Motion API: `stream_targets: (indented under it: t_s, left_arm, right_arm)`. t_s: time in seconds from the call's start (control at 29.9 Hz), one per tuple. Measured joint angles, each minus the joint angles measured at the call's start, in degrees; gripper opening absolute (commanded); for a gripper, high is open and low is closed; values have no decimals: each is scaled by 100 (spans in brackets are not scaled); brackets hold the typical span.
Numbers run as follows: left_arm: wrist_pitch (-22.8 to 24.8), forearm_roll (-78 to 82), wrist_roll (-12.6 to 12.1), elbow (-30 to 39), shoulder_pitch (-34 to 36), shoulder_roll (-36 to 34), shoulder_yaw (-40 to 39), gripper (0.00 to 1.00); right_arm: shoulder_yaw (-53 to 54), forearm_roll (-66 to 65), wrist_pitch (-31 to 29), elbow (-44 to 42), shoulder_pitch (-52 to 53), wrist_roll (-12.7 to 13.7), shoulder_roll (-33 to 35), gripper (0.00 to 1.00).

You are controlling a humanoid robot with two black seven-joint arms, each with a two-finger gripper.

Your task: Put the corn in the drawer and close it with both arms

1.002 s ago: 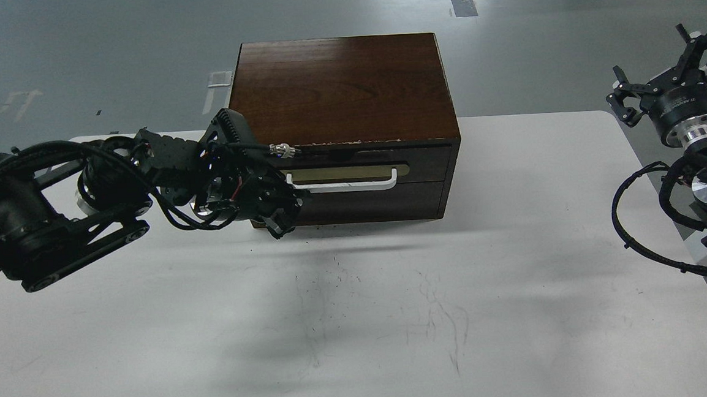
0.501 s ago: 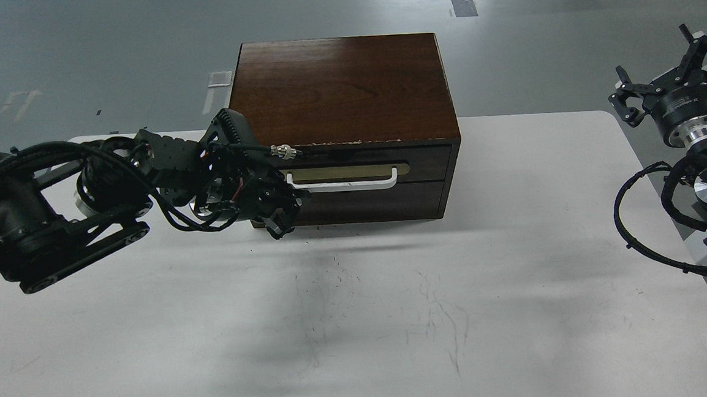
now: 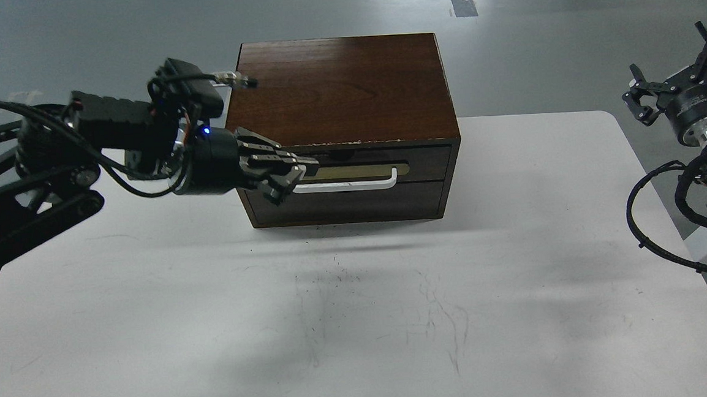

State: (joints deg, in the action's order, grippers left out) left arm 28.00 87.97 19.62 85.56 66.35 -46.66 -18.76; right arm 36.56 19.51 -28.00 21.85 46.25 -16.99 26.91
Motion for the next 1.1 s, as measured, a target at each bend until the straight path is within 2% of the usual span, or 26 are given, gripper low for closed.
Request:
stream_targets:
  t_s: [0.07, 0.13, 0.2, 0.27, 0.33, 0.37, 0.5, 0.57, 0.6, 0.74, 0.87, 1.1]
  left_arm:
    - [0, -1095, 8, -153, 57, -229, -188, 1]
    - [0, -2348, 8, -350, 62, -402, -359, 33]
    - [0, -3519, -20, -665, 62, -486, -443, 45]
    - [0, -4778, -63, -1089, 61, -518, -478, 49]
    - [0, -5794, -71, -1501, 51, -503, -495, 67]
    - [0, -6231, -70, -1795, 45, -474, -504, 70]
    - [-2, -7625, -17, -3308, -3, -170, -526, 79]
    - [-2, -8162, -9, -3954, -56, 4, -527, 80]
    - [-3, -8448, -16, -4295, -105, 113, -527, 86]
    - [-3, -9460, -181, -5595, -380, 661, -535, 90]
    - [0, -10069, -331, -6132, -725, 1027, -689, 91]
    - [0, -10544, -407, -6156, -1711, 1487, -1818, 96]
  right_arm:
    - [5, 0, 0, 13, 12, -3, 3, 100]
    - [15, 0, 0, 20, 50, -5, 6, 100]
    - [26, 0, 0, 19, 118, -7, 7, 100]
    - [36, 0, 0, 7, 199, -14, 10, 100]
    - [37, 0, 0, -1, 265, -15, 10, 100]
    - [37, 0, 0, -3, 289, -15, 10, 100]
    - [50, 0, 0, -20, 361, 13, 10, 100]
    - [52, 0, 0, -28, 374, 28, 10, 100]
    - [53, 0, 0, -29, 379, 29, 10, 100]
    - [61, 0, 0, -33, 380, -2, -14, 100]
    - [94, 6, 0, -16, 381, -11, -44, 100]
    - [195, 24, 0, -27, 317, -61, 71, 100]
